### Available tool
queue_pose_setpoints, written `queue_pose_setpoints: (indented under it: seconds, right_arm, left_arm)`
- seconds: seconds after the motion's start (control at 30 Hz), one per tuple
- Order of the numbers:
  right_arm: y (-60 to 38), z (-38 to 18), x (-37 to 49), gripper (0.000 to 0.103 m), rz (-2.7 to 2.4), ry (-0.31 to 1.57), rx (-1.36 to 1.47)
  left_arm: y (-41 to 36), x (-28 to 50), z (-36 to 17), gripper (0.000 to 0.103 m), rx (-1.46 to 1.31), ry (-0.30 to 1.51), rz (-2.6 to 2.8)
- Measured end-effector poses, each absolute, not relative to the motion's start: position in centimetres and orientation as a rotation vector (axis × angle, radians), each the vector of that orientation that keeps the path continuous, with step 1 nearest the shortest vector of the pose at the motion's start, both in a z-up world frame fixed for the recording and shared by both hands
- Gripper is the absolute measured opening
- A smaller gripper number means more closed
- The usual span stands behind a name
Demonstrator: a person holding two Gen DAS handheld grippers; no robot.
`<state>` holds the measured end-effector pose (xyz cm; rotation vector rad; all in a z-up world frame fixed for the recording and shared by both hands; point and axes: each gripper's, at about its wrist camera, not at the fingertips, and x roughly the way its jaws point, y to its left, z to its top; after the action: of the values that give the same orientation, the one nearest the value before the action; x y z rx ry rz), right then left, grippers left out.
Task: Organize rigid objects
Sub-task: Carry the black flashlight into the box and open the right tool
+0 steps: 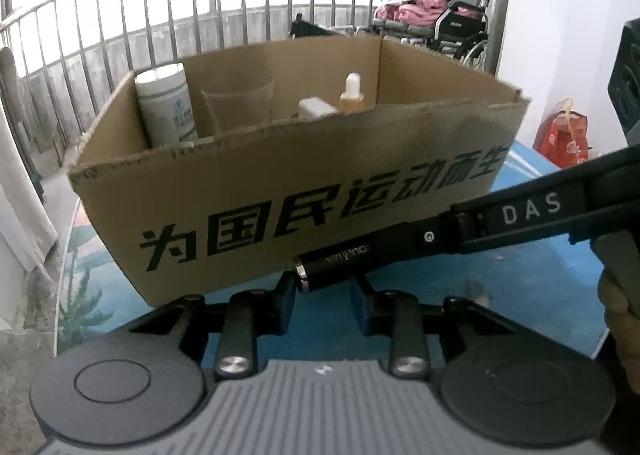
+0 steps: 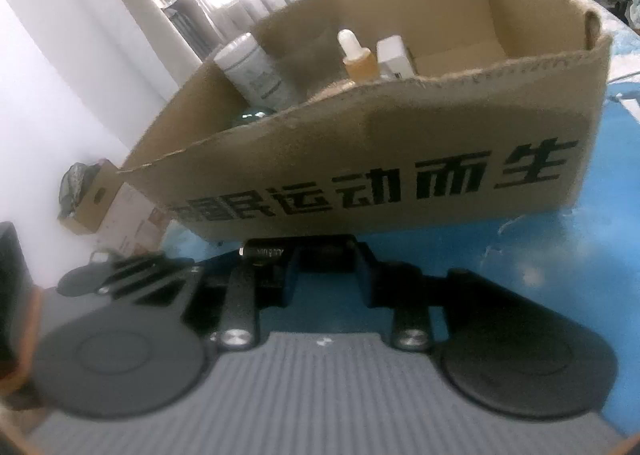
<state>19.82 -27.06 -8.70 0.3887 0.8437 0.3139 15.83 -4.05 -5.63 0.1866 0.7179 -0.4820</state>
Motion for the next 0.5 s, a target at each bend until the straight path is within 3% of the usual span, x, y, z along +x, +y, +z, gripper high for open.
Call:
queue_pose_setpoints:
  seconds: [0.3,0.5]
  right_arm:
    - [-27.4,-2.0,15.6,0.029,0.318,0.706,0.350]
    - [-29.4,3.3,16.9,0.029,0.315,0.589,0.293]
  left_arm:
    - [-4.9,12.5,1.1,0.032,0.210,0.539,-0.493]
    - [-7.1,16.2,5.2,0.032,0.202,0.482,-0.520]
